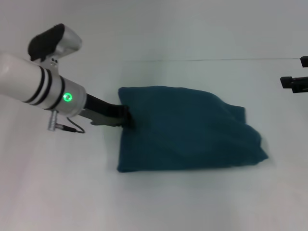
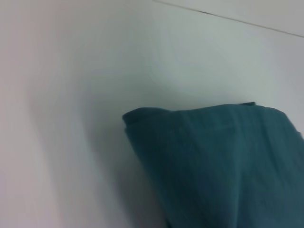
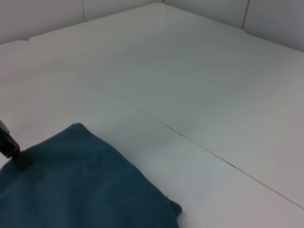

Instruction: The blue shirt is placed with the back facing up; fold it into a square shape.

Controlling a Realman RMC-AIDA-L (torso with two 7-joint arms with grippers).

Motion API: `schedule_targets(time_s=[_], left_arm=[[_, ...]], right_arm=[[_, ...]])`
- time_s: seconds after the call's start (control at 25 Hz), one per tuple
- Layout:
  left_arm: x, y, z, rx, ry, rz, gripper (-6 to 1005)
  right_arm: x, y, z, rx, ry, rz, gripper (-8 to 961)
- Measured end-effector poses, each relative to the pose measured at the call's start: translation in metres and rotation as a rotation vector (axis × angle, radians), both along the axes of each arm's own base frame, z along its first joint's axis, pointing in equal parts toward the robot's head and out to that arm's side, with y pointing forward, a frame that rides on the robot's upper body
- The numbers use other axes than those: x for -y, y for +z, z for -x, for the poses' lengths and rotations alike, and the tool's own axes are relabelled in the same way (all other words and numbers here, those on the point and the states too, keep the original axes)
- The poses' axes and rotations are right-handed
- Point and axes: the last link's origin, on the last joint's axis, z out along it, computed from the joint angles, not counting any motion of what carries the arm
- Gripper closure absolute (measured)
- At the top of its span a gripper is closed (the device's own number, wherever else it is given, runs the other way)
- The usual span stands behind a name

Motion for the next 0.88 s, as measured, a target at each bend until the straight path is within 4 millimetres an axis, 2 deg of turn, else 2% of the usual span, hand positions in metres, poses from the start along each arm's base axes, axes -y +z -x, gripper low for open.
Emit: schedule_targets(time_s=[0.44,0.88], left_arm=[[-0.006,0.042,0.026,-0.092,0.045,-0.048,911],[-0.001,0.046,0.035,-0.132,0.039,-0.037,904]], right_arm=[[-0.001,-0.005,0.004,0.005,0.006,0.019,98],[-0.001,-0.010,0.007,0.000,0.005,0.039,99]])
